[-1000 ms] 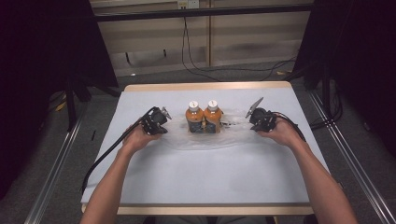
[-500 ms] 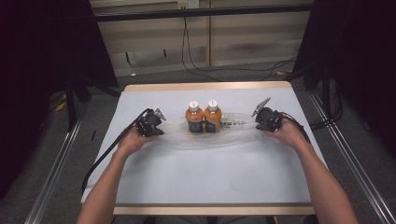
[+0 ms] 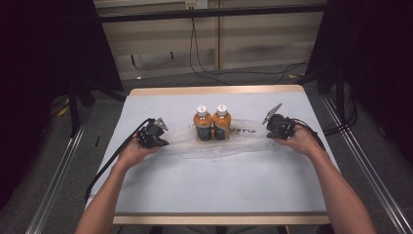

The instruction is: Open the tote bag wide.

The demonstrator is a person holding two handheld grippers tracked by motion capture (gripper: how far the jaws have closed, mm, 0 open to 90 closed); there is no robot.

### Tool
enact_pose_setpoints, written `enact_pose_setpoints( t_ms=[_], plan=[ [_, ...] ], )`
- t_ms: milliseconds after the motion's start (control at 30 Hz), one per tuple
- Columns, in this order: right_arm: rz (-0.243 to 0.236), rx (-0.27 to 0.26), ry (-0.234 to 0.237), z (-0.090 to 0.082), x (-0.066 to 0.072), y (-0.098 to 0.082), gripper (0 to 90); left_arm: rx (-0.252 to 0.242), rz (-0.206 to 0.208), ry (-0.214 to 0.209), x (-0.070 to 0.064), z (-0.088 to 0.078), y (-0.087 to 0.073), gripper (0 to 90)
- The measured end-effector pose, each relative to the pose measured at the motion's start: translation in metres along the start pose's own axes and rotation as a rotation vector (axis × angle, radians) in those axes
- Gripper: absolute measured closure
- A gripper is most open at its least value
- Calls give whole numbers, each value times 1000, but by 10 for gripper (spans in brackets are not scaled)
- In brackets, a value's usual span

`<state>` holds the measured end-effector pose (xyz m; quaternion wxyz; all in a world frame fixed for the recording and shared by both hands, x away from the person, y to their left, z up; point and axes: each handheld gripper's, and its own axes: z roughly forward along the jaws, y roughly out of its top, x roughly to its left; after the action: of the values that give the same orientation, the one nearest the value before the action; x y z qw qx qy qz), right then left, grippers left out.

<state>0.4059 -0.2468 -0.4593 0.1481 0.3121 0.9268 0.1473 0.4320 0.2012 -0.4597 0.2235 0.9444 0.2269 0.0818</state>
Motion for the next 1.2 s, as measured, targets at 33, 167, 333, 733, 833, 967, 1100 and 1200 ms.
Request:
enact_pose_setpoints(
  t_ms=[33,167,333,733,833,967,1100,1200],
  plan=[
    [-5,-3,-3,0,0,0,900,1,-4,5,1,0,0,900],
    [12,-9,-2,0,0,0,900,-14,-33,24,5,2,0,900],
    [1,-30,-2,1,-3,-1,900,-22,-47,39,9,3,0,900],
    [4,-41,-35,2,-1,1,900,-119,-161,11,10,2,-11,900],
    [30,-85,-21,-2,-1,2,900,-136,-179,19,10,-1,-11,900],
    [38,-157,7,-10,3,4,900,-201,-176,-14,8,-11,-12,886],
    [88,-269,55,-19,4,2,900,-272,-178,-19,2,-20,-12,876],
    [81,-274,67,-23,9,3,900,-303,-183,-28,0,-26,-11,869]
  ],
)
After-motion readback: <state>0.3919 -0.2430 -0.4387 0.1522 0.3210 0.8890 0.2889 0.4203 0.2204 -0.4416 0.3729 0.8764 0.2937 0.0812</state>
